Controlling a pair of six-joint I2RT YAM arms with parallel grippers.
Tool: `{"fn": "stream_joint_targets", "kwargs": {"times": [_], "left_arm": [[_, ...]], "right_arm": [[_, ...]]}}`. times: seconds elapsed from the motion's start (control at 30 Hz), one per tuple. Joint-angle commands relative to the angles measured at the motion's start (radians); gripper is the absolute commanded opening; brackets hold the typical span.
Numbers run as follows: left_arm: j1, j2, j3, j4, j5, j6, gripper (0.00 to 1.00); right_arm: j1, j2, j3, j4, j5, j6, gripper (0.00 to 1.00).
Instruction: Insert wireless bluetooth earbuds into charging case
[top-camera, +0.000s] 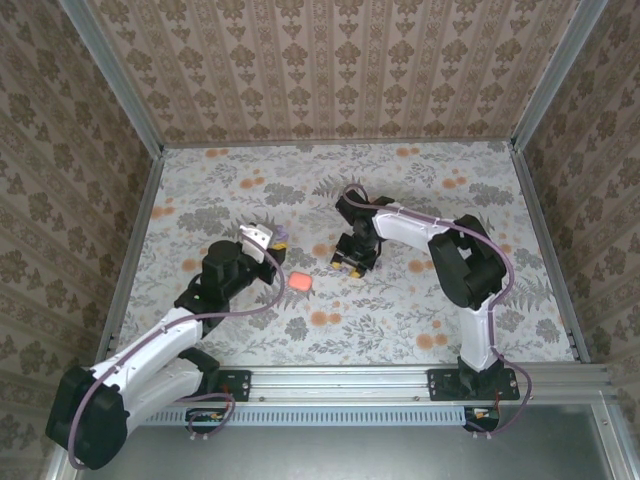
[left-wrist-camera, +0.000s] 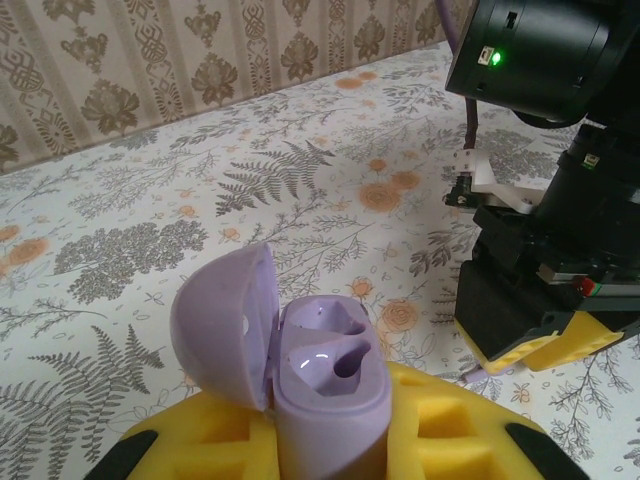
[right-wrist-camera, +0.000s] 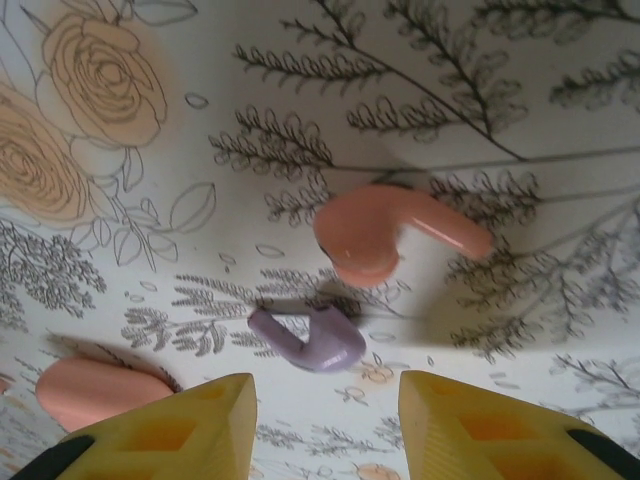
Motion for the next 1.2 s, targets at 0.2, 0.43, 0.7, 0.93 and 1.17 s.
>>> {"fn": "stream_joint_targets", "kwargs": {"times": [0.2, 0.43, 0.7, 0.93, 1.17], "left_arm": [[0.029, -0.017, -0.017, -0.004, 0.012, -0.018, 0.15], [0.036, -0.017, -0.020, 0.000, 0.024, -0.021, 0.15], [0.040, -0.022, -0.022, 0.003, 0.031, -0.024, 0.15], [0.044, -0.034, -0.025, -0.003, 0.031, -0.023, 0.15], [0.046, -0.037, -0.024, -0.012, 0.035, -0.021, 0.15]], "right_arm": [[0.007, 0.052, 0.060, -0.034, 0.022, 0.016, 0.37], [0.009, 0.064, 0.064, -0.041, 0.018, 0.011, 0.32], [0.021, 0.092, 0.075, -0.057, 0.012, -0.001, 0.31], [0.021, 0.090, 0.098, -0.098, 0.042, -0.050, 0.24], [0.027, 0.075, 0.105, -0.159, 0.036, -0.143, 0.22]]}}
